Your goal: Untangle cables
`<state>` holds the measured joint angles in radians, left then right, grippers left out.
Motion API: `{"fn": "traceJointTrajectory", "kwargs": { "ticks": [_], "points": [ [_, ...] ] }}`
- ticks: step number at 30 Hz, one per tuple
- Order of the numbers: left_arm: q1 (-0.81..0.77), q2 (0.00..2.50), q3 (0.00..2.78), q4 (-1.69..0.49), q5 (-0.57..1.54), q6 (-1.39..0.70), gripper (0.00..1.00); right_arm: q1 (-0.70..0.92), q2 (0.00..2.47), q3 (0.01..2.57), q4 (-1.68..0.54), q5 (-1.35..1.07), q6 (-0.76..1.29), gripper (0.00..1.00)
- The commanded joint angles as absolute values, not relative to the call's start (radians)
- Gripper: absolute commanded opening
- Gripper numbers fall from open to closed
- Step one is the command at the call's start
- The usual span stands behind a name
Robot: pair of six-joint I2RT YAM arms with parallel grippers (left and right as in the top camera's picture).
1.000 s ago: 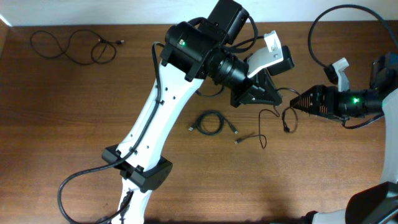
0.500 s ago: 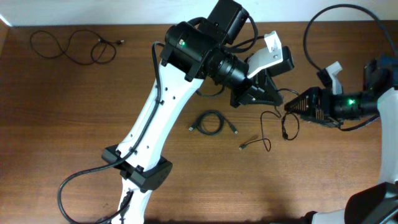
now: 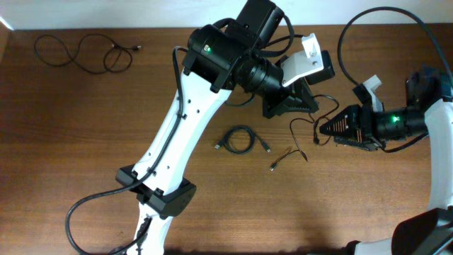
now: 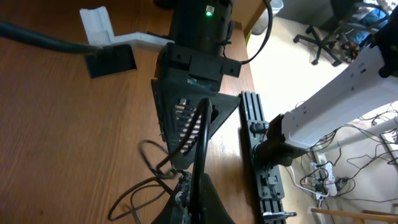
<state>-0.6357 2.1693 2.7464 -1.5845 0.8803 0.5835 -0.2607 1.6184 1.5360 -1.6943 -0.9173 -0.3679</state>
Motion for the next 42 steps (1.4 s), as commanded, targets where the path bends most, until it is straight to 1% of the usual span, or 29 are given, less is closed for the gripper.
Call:
{"fn": "traceJointTrajectory", "kwargs": {
  "ticks": [1,5,11,12,14,17,18,19,20,21,22,24,27,28,33,35,38,40,42],
  "points": [
    [-0.641,2.141,2.763,-1.572,0.937,0.598,0.0,-0.255,1.594,1.537,-1.69,-0.931,-0.39,0.77],
    [-0.641,2.141,2.763,-1.573,0.976,0.596,0.0,-0.255,1.594,1.537,-1.68,-0.931,-0.393,0.77],
    [-0.641,2.141,2.763,-1.573,1.09,0.588,0.0,-0.255,1.594,1.537,-1.618,-0.875,-0.392,0.77],
    [-0.641,2.141,2.763,-1.573,1.106,0.587,0.0,-0.255,1.594,1.537,-1.607,-0.875,-0.392,0.77],
    [-0.64,2.141,2.763,-1.57,1.115,0.568,0.0,-0.255,1.594,1.537,-1.592,-0.874,-0.392,0.82],
    [-0.64,2.141,2.763,-1.568,1.115,0.565,0.0,-0.255,1.594,1.537,-1.581,-0.875,-0.385,0.8],
    [-0.64,2.141,2.763,-1.568,1.116,0.565,0.0,-0.255,1.594,1.537,-1.58,-0.875,-0.385,0.76],
    [-0.64,2.14,2.763,-1.568,1.119,0.565,0.0,-0.255,1.594,1.537,-1.577,-0.875,-0.385,0.67],
    [-0.64,2.14,2.763,-1.568,1.126,0.565,0.0,-0.255,1.594,1.537,-1.576,-0.875,-0.385,0.62],
    [-0.64,2.14,2.763,-1.568,1.146,0.565,0.0,-0.255,1.594,1.537,-1.577,-0.875,-0.385,0.47],
    [-0.638,2.14,2.763,-1.565,1.158,0.565,0.0,-0.255,1.594,1.537,-1.577,-0.875,-0.385,0.36],
    [-0.638,2.14,2.763,-1.557,1.16,0.564,0.0,-0.255,1.594,1.537,-1.577,-0.875,-0.385,0.19],
    [-0.633,2.136,2.763,-1.538,1.16,0.525,0.0,-0.255,1.594,1.537,-1.578,-0.874,-0.385,0.07],
    [-0.625,2.133,2.763,-1.522,1.16,0.493,0.0,-0.255,1.594,1.537,-1.58,-0.873,-0.385,0.04],
    [-0.569,2.127,2.763,-1.409,1.177,0.234,0.0,-0.255,1.594,1.537,-1.581,-0.818,-0.34,0.04],
    [-0.548,2.127,2.763,-1.382,1.237,0.224,0.0,-0.255,1.594,1.537,-1.582,-0.826,-0.332,0.04],
    [-0.534,2.127,2.763,-1.369,1.237,0.224,0.0,-0.255,1.594,1.537,-1.595,-0.836,-0.332,0.04],
    [-0.522,2.127,2.763,-1.374,1.164,0.222,0.0,-0.255,1.594,1.537,-1.617,-0.841,-0.332,0.04],
    [-0.507,2.127,2.763,-1.379,1.008,0.163,0.0,-0.255,1.594,1.537,-1.623,-0.841,-0.332,0.04]
  ]
}}
